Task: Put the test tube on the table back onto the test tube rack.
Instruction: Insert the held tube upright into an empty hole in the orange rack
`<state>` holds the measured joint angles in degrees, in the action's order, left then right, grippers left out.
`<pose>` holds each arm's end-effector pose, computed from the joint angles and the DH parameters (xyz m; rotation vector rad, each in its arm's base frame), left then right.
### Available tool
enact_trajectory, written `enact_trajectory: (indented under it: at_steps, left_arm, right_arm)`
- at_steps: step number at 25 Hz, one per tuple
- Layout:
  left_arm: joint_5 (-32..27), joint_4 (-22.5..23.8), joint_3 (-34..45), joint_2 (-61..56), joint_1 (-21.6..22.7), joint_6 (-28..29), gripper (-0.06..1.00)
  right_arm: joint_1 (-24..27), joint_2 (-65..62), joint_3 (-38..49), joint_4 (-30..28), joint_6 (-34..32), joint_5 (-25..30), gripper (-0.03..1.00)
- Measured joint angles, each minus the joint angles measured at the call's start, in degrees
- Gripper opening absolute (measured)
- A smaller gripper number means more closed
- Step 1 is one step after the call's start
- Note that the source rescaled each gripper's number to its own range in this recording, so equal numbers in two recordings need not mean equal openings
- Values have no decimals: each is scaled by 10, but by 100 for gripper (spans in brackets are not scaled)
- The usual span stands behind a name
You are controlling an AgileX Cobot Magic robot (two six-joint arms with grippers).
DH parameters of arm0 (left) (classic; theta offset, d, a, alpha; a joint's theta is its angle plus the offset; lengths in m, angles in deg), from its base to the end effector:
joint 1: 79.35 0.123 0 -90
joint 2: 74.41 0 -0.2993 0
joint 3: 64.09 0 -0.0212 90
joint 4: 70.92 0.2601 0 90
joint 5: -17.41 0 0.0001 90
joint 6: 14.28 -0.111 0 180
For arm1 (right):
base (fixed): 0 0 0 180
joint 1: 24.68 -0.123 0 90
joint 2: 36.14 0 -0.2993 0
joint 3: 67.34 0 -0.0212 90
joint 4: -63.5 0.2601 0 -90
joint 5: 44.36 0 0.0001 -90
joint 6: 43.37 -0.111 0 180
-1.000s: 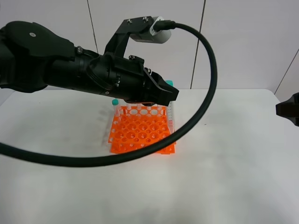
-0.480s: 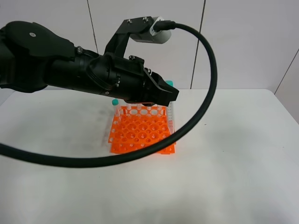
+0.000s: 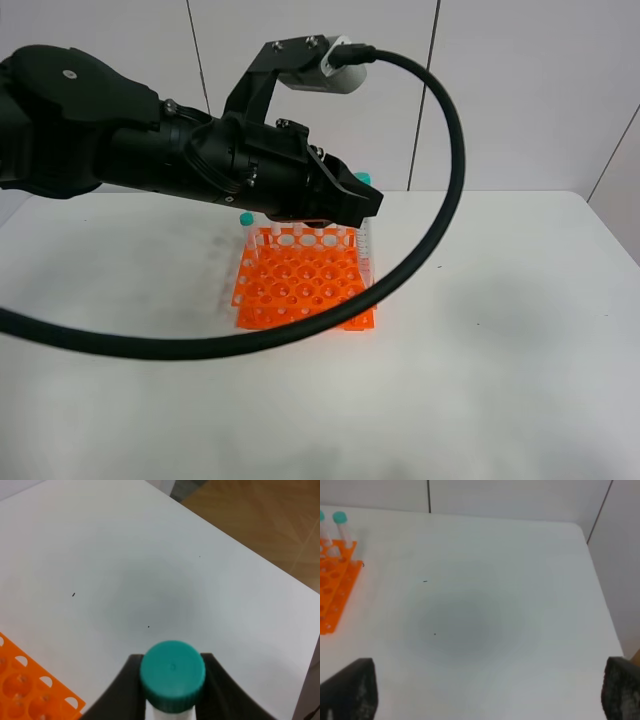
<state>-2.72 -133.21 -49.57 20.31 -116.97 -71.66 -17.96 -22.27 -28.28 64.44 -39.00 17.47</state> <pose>0.2721 -0.2525 0.3044 0.8139 1.9773 -0.7514 0.0051 0.0010 0.3219 0.0396 2.0040 -0.1046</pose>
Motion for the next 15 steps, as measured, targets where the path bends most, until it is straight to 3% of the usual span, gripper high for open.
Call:
enact_trajectory:
  at_steps: [6,15]
  left_arm:
    - [0,0,0,0,0,0,0]
    - [-4,0,0,0,0,0,0]
  right_arm:
    - [0,-56,60,0,-37,-1,100]
    - [0,-68,92,0,-38,-10,100]
